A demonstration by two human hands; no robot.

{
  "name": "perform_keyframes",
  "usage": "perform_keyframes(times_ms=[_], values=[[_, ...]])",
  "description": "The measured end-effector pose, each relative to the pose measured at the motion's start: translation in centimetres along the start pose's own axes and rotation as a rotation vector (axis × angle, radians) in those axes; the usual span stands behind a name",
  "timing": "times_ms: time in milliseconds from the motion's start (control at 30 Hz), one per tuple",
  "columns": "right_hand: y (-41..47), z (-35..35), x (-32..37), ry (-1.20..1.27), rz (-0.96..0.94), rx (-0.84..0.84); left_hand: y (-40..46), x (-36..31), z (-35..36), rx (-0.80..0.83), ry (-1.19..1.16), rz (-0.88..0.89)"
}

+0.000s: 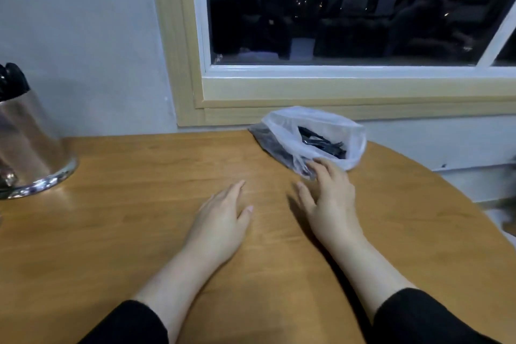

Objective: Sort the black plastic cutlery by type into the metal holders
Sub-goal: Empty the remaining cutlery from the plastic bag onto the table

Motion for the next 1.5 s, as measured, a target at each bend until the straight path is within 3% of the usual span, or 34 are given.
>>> perform_keyframes(times_ms=[167, 367, 533, 700, 767, 833, 900, 933, 1000, 1100, 1200, 1300, 1433, 1500], values=[[4.0, 3.0, -3.8, -0.244, 0.114, 0.233, 1.1, -0.5, 0.3, 0.000, 0.070, 0.022], [4.8, 4.3, -2.8, -0.131, 0.052, 0.310, 0.8, -0.5, 0.0, -0.023, -0.014, -0.001], [1.2, 3.4, 3.5, -0.069, -0.079, 0.352, -0.2, 0.6, -1.6, -0.303, -0.241, 0.031], [-2.6, 2.6, 10.4, 0.053, -0.225, 0.541, -2.1, 1.3, -5.2, -0.518, -0.289, 0.088], [-2.6, 0.5, 11.9, 0.208, -0.323, 0.407, -2.5, 1.0, -7.1, -0.565, -0.275, 0.130], [-2.1, -2.7, 12.0, 0.360, -0.429, 0.081, -2.7, 0.3, -9.2, -0.599, -0.267, 0.167], [-1.5, -5.4, 9.9, 0.424, -0.378, -0.281, -2.6, -1.0, -11.1, -0.607, -0.261, 0.217], [-1.0, -5.8, 8.3, 0.431, -0.291, -0.367, -2.5, -1.9, -11.9, -0.599, -0.248, 0.248], [0.5, -4.5, 4.5, 0.421, -0.047, -0.334, -1.8, -4.3, -12.5, -0.534, -0.212, 0.295], [1.5, -0.3, 0.4, 0.346, 0.174, 0.085, 0.6, -8.5, -10.8, -0.289, -0.104, 0.331], [0.7, 1.7, 0.5, 0.373, 0.167, 0.404, 2.8, -10.7, -7.5, 0.025, 0.120, 0.330], [0.0, 0.4, 3.0, 0.364, 0.034, 0.500, 3.7, -8.4, -5.5, 0.218, 0.407, 0.195], [-0.8, -0.4, 6.2, 0.609, -0.039, 0.634, 2.1, -1.8, -6.0, 0.260, 0.508, -0.056], [-0.1, 0.0, 5.8, 0.631, 0.000, 0.428, 0.4, 0.1, -6.9, 0.111, 0.625, 0.015]])
Point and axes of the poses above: each hand's wrist, its own y-axis towards the middle knuckle, its own z-axis out of the palm, x = y × z, the point moved 4 cm from there along y, towards the middle knuckle, and after that the axes turned 5 degrees about -z, right-handed, at the moved point
